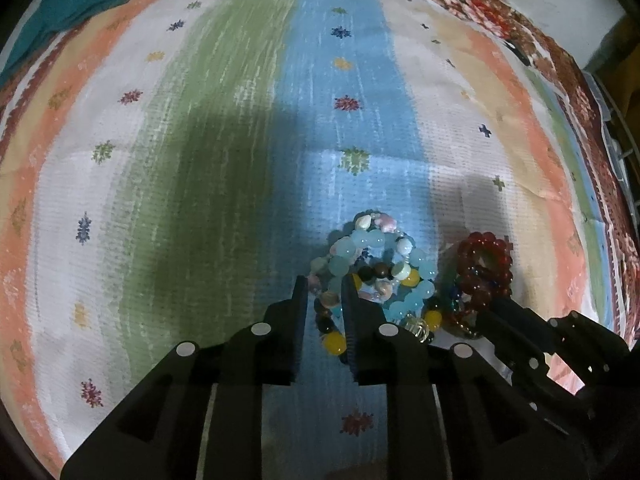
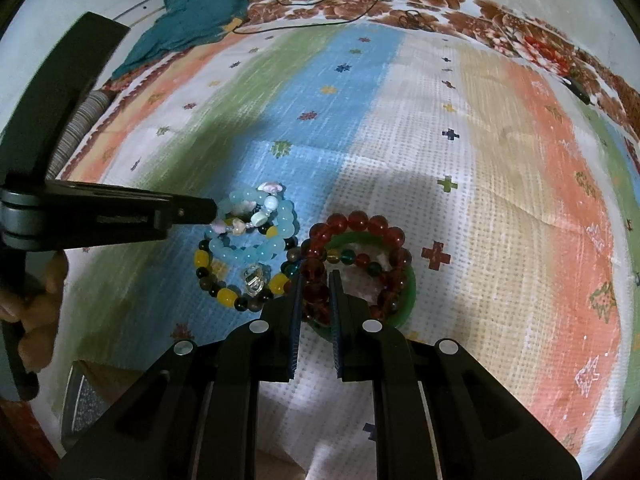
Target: Organize jewelry
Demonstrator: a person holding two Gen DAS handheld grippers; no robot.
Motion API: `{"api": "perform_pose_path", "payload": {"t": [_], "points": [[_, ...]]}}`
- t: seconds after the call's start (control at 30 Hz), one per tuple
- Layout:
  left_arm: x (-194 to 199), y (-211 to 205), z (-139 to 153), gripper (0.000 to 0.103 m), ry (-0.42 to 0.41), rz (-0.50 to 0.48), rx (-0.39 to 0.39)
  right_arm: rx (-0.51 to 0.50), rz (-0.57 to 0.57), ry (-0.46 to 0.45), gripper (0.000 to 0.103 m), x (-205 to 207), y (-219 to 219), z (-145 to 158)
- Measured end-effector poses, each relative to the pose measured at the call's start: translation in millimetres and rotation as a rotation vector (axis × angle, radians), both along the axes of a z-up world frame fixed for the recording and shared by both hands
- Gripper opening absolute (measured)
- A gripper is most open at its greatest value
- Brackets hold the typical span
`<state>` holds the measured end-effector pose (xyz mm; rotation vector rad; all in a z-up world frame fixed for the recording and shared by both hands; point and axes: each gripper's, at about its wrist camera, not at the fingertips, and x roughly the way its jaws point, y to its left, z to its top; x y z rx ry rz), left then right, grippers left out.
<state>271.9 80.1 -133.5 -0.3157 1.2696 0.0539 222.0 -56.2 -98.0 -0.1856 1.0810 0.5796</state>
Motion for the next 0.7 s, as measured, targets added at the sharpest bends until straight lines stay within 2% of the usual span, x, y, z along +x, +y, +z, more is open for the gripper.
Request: {"api": "perform_pose_path", "payload": {"t": [0.23, 0.7], "points": [[3.0, -7.8, -8.5, 0.021, 0.003, -0.013, 0.02, 0.0, 0.003, 0.001, 0.014, 1.8, 0.3, -1.7], [-2.1, -4.1, 4.7, 0.008, -0.036, -0.017, 0.033, -0.003, 0.003, -0.001, 0.014, 2.1, 2.1, -0.8]]}}
